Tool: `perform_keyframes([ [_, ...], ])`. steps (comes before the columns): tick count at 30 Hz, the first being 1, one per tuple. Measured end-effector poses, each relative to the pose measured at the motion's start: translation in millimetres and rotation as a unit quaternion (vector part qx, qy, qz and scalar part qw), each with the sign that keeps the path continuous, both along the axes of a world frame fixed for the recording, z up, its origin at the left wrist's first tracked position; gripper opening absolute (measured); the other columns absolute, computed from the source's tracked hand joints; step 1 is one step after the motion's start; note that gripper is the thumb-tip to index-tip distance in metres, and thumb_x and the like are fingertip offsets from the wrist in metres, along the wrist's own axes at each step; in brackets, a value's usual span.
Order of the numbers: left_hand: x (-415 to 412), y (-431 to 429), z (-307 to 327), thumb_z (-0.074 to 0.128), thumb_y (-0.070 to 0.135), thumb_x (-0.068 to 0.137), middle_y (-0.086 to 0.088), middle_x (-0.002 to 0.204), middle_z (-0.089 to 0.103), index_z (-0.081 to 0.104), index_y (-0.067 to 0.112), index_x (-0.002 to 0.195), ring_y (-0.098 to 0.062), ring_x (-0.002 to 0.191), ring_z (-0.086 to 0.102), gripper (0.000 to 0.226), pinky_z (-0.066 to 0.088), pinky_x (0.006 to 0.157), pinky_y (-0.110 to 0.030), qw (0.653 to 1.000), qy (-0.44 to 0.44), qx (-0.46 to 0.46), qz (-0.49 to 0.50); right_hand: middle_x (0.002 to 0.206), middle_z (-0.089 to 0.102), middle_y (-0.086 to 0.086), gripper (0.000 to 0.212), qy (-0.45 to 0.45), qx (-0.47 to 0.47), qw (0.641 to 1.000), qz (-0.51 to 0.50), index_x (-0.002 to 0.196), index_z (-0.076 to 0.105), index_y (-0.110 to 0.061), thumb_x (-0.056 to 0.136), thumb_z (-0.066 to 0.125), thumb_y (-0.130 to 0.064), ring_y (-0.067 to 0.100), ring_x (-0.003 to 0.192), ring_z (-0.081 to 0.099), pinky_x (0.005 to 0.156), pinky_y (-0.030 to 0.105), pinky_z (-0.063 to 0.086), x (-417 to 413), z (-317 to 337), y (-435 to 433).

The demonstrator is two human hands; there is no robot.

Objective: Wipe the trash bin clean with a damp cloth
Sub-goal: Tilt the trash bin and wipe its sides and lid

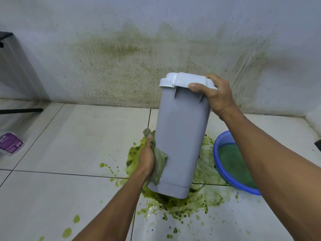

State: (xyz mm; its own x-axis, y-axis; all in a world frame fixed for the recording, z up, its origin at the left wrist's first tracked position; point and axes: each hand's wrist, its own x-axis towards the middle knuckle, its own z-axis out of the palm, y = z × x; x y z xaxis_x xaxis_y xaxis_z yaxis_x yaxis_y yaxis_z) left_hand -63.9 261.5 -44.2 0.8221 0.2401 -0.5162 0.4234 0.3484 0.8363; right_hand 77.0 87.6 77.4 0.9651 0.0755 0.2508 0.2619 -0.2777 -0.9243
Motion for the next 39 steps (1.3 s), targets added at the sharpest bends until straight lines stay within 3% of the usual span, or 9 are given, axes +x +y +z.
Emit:
perform_keyframes([
  [2,-6,-13,2,0.03,0.053,0.108,-0.001,0.112,0.077,0.072,0.016,0.119,-0.014,0.094,0.073,0.057,0.052,0.081,-0.028,0.992,-0.041,0.116,0.028,0.084,0.062,-0.005,0.066,-0.006,-0.002,1.0,0.007,0.089,0.067,-0.008,0.052,0.079,-0.062,0.011,0.075,0.057,0.064,0.03,0.046,0,0,4],
  [4,5,-22,11,0.03,0.056,0.106,-0.001,0.137,0.064,0.057,0.022,0.14,-0.02,0.119,0.061,0.055,0.044,0.096,-0.032,0.939,-0.107,0.32,0.063,0.087,0.065,0.004,0.067,-0.005,-0.001,1.0,0.01,0.09,0.067,-0.007,0.052,0.081,-0.061,0.013,0.077,0.059,0.065,0.037,0.049,1,1,8],
  [7,33,-34,29,0.036,0.057,0.101,0.002,0.164,0.034,0.023,0.025,0.161,-0.019,0.149,0.033,0.069,0.031,0.118,-0.041,0.86,-0.208,0.463,0.048,0.099,0.072,0.006,0.063,0.001,-0.001,1.0,0.01,0.093,0.072,-0.013,0.053,0.082,-0.06,0.013,0.083,0.064,0.071,0.04,0.054,1,0,5],
  [11,40,-37,10,0.037,0.052,0.104,-0.01,0.172,0.006,0.011,0.01,0.163,-0.036,0.157,0.012,0.077,0.016,0.126,-0.05,0.728,-0.276,0.627,-0.022,0.09,0.07,-0.006,0.056,0.013,0.011,1.0,0.004,0.089,0.072,-0.018,0.052,0.082,-0.059,0.009,0.078,0.062,0.067,0.031,0.051,4,-1,0],
  [16,-6,-14,-48,0.039,0.053,0.101,-0.013,0.17,0.013,0.022,0.015,0.162,-0.044,0.156,0.003,0.074,0.009,0.121,-0.068,0.559,-0.332,0.751,-0.116,0.093,0.071,0.0,0.065,0.022,0.005,1.0,-0.008,0.09,0.072,-0.013,0.049,0.083,-0.063,0.011,0.078,0.064,0.065,0.032,0.053,7,-3,4],
  [19,-7,-5,-51,0.037,0.056,0.099,-0.011,0.171,0.01,0.018,0.019,0.163,-0.047,0.155,0.0,0.076,-0.001,0.121,-0.068,0.565,-0.308,0.76,-0.098,0.094,0.072,-0.004,0.065,0.024,-0.011,1.0,-0.009,0.09,0.072,-0.02,0.047,0.079,-0.068,0.011,0.082,0.067,0.066,0.029,0.054,6,0,8],
  [26,27,-36,-4,0.037,0.052,0.101,-0.015,0.17,0.009,0.018,0.01,0.162,-0.04,0.157,-0.001,0.076,0.008,0.126,-0.059,0.548,-0.348,0.75,-0.127,0.096,0.07,-0.006,0.063,0.019,-0.01,1.0,-0.004,0.091,0.072,-0.022,0.049,0.078,-0.068,0.015,0.086,0.066,0.068,0.034,0.053,6,0,2],
  [33,23,-27,-13,0.046,0.066,0.092,-0.017,0.17,0.002,0.017,0.008,0.162,-0.048,0.155,-0.006,0.096,-0.002,0.122,-0.067,0.612,-0.282,0.738,-0.044,0.099,0.068,-0.007,0.068,0.013,-0.027,1.0,-0.007,0.092,0.07,-0.023,0.046,0.075,-0.073,0.013,0.088,0.066,0.069,0.031,0.053,4,2,11],
  [39,24,-32,-13,0.045,0.07,0.092,-0.021,0.169,-0.006,0.011,0.003,0.162,-0.043,0.155,-0.014,0.103,-0.01,0.122,-0.063,0.62,-0.26,0.74,-0.033,0.097,0.068,-0.006,0.058,0.013,-0.03,0.999,-0.01,0.089,0.069,-0.024,0.051,0.078,-0.068,0.013,0.085,0.064,0.066,0.03,0.051,3,0,7],
])
